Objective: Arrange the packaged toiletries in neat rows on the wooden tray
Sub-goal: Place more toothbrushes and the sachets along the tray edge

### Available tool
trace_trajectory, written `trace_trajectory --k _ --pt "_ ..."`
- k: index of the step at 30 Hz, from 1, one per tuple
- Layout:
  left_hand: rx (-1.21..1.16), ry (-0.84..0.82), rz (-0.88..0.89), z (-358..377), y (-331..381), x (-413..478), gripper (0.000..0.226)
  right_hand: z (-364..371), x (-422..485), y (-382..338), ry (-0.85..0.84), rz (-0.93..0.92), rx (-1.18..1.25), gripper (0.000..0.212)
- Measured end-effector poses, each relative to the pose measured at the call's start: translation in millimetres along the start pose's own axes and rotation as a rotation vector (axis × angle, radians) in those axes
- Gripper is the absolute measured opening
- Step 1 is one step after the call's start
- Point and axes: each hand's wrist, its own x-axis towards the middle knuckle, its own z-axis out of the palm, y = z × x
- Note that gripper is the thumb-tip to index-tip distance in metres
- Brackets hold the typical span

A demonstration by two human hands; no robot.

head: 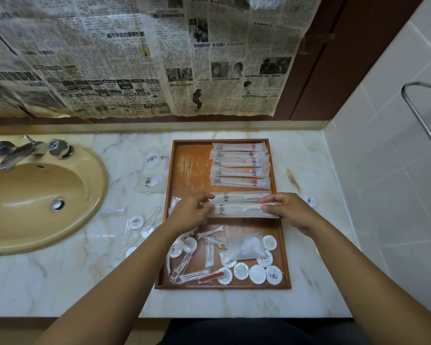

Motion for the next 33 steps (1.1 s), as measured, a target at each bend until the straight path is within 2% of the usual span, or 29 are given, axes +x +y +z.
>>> trace_trajectory --k 4,7,12,17,20,24,27,29,33 --pt "-0.217 -0.027 -0.093 2.1 -6.6 0.0 0.029 -0.9 8.5 8.4 0.021 -0.036 -0.017 0.019" --pt "-0.232 0.009 -0.126 6.6 -10.8 0.7 0.026 4.5 16.7 18.4 0.136 -0.039 -0.098 0.022" --pt "0.057 0.118 -0.134 18.9 -6.5 4.5 0.019 16.8 19.7 32.3 0.256 -0.087 -0.379 0.013" --pt "0.282 0.231 -0.088 26.7 -7.8 11.9 0.022 20.9 25.6 43.0 0.329 -0.132 -0.708 0.021" --pt "0.377 0.277 -0.07 30.6 -13.7 14.4 0.018 20.7 28.7 50.1 0.4 -0.229 -0.918 0.02" --pt "0.54 0.301 -0.053 35.7 -24.2 11.3 0.019 27.1 26.8 57.4 0.494 -0.414 -0.975 0.015" --pt "0.695 0.311 0.025 41.1 -31.8 5.8 0.011 42.1 23.7 67.3 0.369 -0.533 -1.054 0.014" --pt "0.756 0.303 0.058 44.6 -35.0 2.3 0.013 49.0 21.4 75.6 0.334 -0.526 -1.058 0.021" --pt "0.772 0.325 0.103 47.4 -36.7 2.1 0.015 48.3 20.6 76.6 0.419 -0.481 -1.018 0.018"
